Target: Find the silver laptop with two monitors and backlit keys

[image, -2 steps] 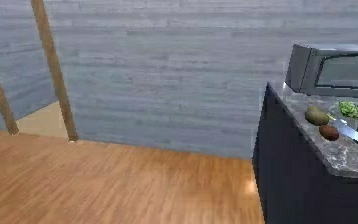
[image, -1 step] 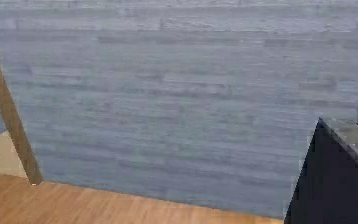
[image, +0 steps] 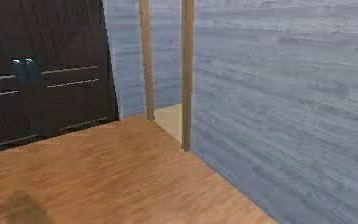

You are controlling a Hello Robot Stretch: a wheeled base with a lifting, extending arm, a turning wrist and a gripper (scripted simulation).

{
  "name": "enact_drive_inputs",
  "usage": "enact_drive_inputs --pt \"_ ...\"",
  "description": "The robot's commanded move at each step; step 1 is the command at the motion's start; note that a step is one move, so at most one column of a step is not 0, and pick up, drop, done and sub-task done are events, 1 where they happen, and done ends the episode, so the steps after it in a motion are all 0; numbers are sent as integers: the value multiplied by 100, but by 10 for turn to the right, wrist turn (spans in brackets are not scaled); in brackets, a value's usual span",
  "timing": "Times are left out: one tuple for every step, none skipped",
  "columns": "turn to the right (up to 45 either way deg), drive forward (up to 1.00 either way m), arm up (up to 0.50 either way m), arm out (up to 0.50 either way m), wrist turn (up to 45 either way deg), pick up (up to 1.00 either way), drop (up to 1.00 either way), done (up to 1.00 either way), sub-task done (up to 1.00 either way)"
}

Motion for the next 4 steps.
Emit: enact_drive_inputs --pt "-90 0 0 0 0 0 0 0 0" --pt "0 100 0 0 0 0 0 0 0" --pt "0 100 0 0 0 0 0 0 0" --pt "90 0 0 0 0 0 0 0 0"
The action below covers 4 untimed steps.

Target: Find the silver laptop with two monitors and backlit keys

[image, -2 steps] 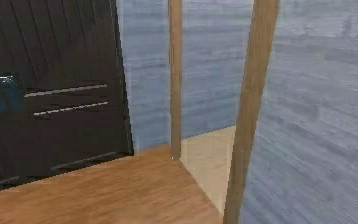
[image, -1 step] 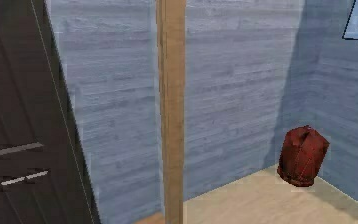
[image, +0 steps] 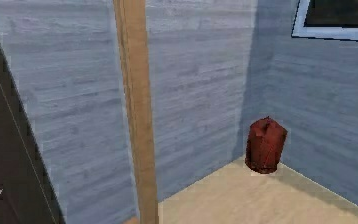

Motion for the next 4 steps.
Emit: enact_drive_inputs --pt "0 20 0 0 0 0 0 0 0" --pt "-180 0 0 0 0 0 0 0 0" --pt "0 30 0 0 0 0 0 0 0" --pt "450 0 0 0 0 0 0 0 0"
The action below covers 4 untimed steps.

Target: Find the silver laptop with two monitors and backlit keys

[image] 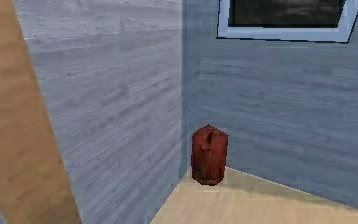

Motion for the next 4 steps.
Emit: enact_drive_inputs --pt "240 0 0 0 0 0 0 0 0" --pt "0 40 0 0 0 0 0 0 0" --pt "390 0 0 0 0 0 0 0 0" --pt "0 100 0 0 0 0 0 0 0"
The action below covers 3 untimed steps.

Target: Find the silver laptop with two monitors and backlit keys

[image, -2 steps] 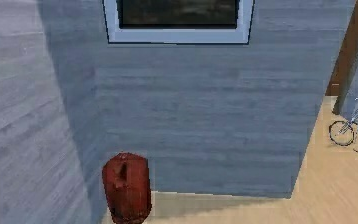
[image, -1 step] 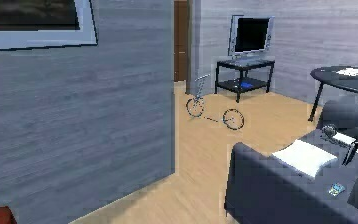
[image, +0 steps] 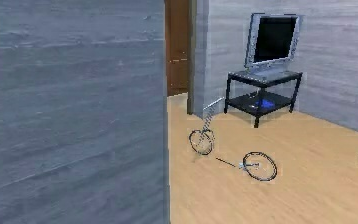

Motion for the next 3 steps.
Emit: enact_drive_inputs --pt "0 30 0 0 0 0 0 0 0" --pt "450 0 0 0 0 0 0 0 0" --pt "150 0 0 0 0 0 0 0 0"
